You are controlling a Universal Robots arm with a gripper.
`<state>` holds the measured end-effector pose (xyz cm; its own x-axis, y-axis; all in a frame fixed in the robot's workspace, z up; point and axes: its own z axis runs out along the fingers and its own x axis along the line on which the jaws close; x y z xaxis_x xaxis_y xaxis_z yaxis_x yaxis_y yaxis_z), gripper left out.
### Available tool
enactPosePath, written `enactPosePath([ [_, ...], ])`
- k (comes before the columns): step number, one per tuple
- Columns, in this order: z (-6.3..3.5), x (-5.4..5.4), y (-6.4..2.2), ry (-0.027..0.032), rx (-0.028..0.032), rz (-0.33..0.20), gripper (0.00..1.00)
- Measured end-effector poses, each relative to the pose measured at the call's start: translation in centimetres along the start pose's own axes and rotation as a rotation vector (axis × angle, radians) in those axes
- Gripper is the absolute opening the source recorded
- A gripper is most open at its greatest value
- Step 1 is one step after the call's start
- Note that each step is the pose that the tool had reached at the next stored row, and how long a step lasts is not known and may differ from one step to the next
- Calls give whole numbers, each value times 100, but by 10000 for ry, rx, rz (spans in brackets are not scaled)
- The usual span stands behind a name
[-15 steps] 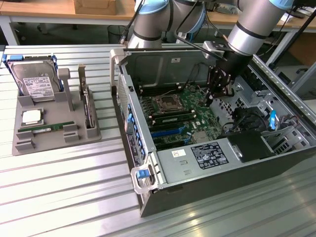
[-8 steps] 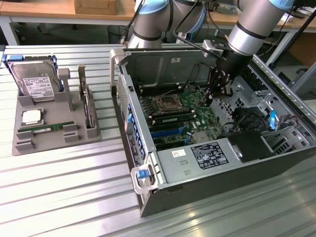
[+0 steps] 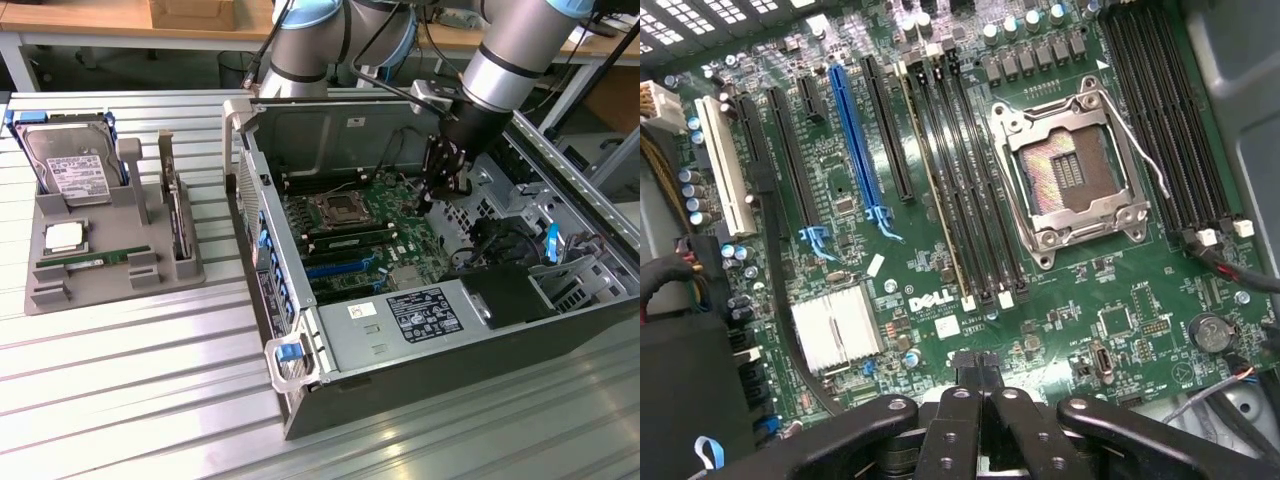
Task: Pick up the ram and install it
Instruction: 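Press down the ram until it locks into place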
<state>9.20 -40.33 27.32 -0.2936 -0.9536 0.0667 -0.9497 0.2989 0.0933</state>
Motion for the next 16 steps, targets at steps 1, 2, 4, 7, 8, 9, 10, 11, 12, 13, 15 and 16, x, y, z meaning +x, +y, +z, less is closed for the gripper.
enactPosePath([
  [1,-1,-1,-4,55,14,88,11],
  [2,-1,-2,-7,92,23,149,11],
  [4,-2,-3,-12,153,39,256,11],
  [7,-3,-7,-21,252,63,417,11],
  [8,-3,-7,-23,274,69,449,11],
  [9,-4,-8,-26,298,76,483,11],
  [10,-4,-9,-30,336,86,533,11],
  [11,-4,-10,-34,376,96,586,11],
  [12,-5,-12,-37,421,108,643,11],
  [13,-5,-13,-43,480,125,715,11],
  [15,-7,-17,-55,606,159,871,11],
  [16,-7,-19,-61,672,178,953,11],
])
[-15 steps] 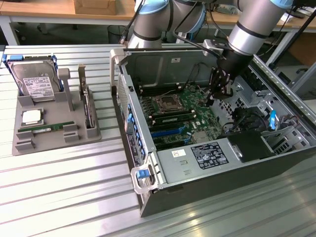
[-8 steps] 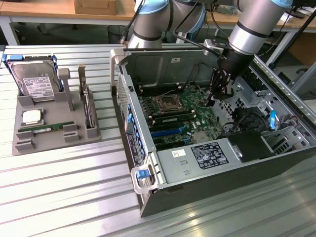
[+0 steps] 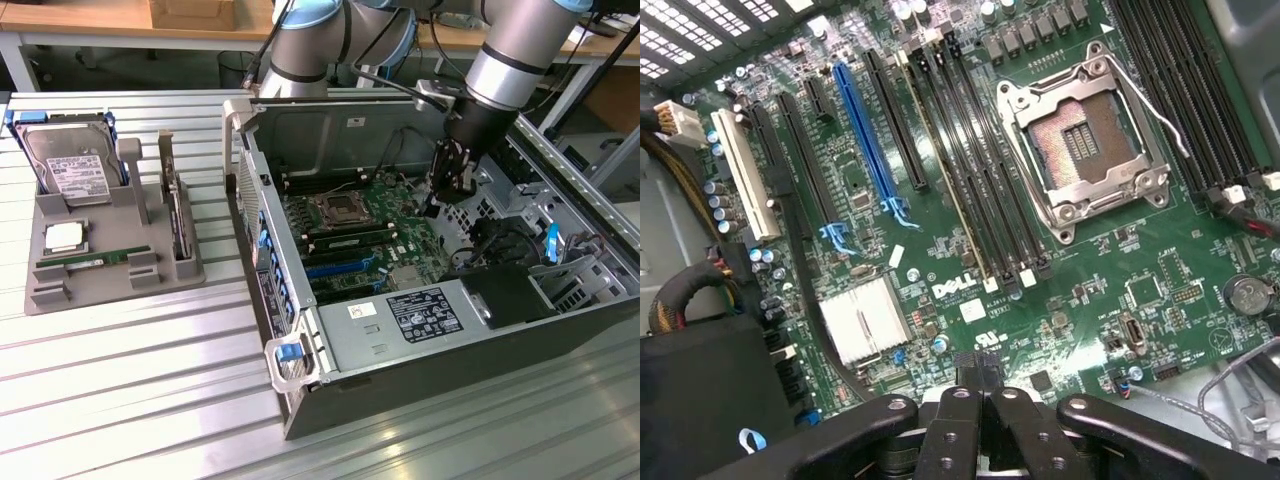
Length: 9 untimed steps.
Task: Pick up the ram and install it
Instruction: 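Press down the ram until it locks into place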
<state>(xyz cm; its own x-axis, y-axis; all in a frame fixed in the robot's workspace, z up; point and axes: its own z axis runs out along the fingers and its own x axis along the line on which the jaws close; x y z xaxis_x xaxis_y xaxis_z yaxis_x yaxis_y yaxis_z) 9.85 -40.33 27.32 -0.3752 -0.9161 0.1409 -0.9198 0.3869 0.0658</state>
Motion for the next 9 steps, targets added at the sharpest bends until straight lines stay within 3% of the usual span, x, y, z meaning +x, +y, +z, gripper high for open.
enactPosePath([
  [9,-5,-15,-37,486,134,615,11],
])
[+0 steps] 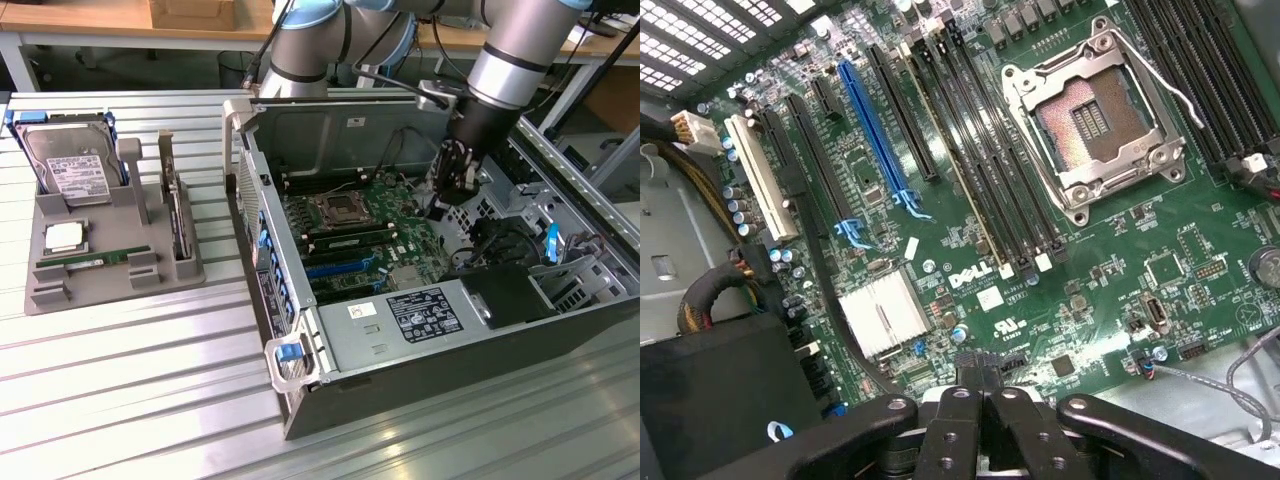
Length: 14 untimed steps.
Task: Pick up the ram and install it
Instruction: 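Press down the ram until it locks into place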
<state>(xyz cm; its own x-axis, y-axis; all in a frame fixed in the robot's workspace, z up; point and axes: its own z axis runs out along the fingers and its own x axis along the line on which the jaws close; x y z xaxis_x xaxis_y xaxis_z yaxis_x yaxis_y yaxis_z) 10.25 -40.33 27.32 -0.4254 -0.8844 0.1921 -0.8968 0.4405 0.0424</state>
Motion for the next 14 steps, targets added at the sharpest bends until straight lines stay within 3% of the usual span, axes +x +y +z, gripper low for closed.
enactPosePath([
  [7,-2,-9,-18,418,71,788,11],
  [9,-3,-10,-22,512,86,968,11],
  [14,-3,-13,-27,660,111,1248,11],
])
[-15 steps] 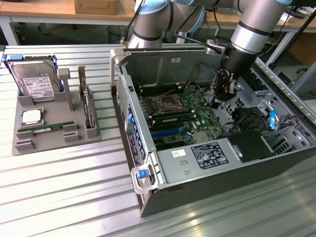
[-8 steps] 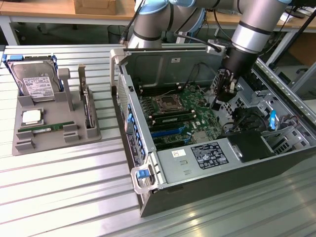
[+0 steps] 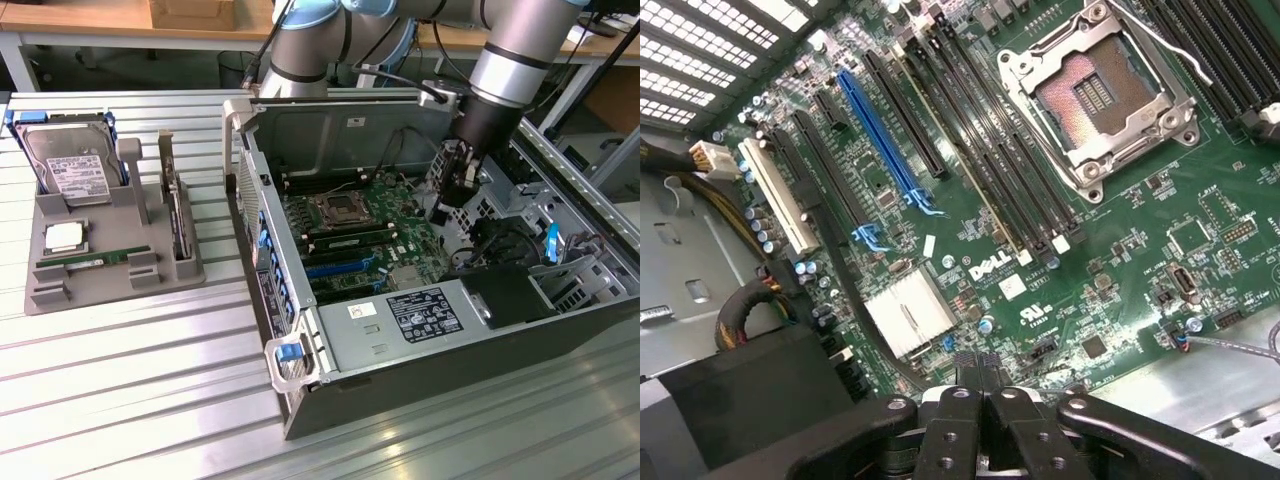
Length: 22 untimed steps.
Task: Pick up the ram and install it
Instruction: 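Press down the ram until it locks into place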
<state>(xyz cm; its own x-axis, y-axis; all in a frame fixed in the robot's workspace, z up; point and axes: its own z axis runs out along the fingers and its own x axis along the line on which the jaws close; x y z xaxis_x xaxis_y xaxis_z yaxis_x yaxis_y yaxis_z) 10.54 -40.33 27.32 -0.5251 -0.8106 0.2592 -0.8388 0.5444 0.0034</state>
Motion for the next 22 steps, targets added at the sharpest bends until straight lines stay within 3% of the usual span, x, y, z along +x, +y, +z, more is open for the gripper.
enactPosePath([
  [1,0,-1,-2,37,8,61,11],
  [4,-3,-11,-17,227,59,351,11],
  [9,-5,-16,-27,425,97,702,11],
  [12,-4,-17,-27,491,-30,1286,11],
  [15,-5,-17,-27,497,-119,1594,11],
  [17,-4,-17,-27,503,-264,2082,11],
  [20,-4,-17,-27,515,-553,3060,11],
  [22,-5,-17,-27,512,-671,3438,11],
])
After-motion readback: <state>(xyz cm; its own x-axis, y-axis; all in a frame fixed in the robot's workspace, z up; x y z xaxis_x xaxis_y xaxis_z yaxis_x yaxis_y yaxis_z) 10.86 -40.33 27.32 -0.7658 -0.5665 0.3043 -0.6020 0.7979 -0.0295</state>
